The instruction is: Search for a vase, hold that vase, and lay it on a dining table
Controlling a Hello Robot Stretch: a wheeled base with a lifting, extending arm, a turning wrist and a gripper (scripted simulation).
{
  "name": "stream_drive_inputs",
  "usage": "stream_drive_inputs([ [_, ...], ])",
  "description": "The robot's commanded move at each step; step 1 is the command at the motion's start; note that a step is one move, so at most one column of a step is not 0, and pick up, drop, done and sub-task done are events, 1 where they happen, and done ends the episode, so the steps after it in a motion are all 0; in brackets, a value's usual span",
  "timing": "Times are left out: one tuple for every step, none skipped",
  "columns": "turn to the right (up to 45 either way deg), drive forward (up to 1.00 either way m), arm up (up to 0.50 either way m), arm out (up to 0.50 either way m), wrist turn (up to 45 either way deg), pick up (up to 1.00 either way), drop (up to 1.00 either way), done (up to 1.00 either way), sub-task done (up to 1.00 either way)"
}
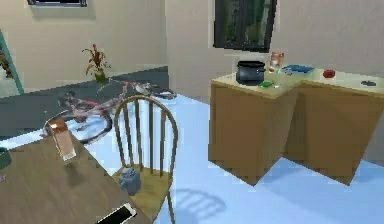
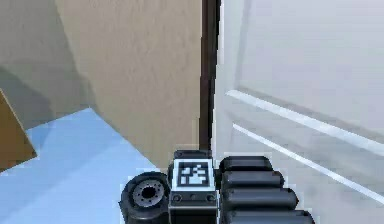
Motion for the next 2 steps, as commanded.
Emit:
stream_drive_inputs([
  [39.0, 0.0, 0.0, 0.0, 0.0, 0.0, 0.0, 0.0, 0.0],
  [-45.0, 0.0, 0.0, 0.0, 0.0, 0.0, 0.0, 0.0, 0.0],
])
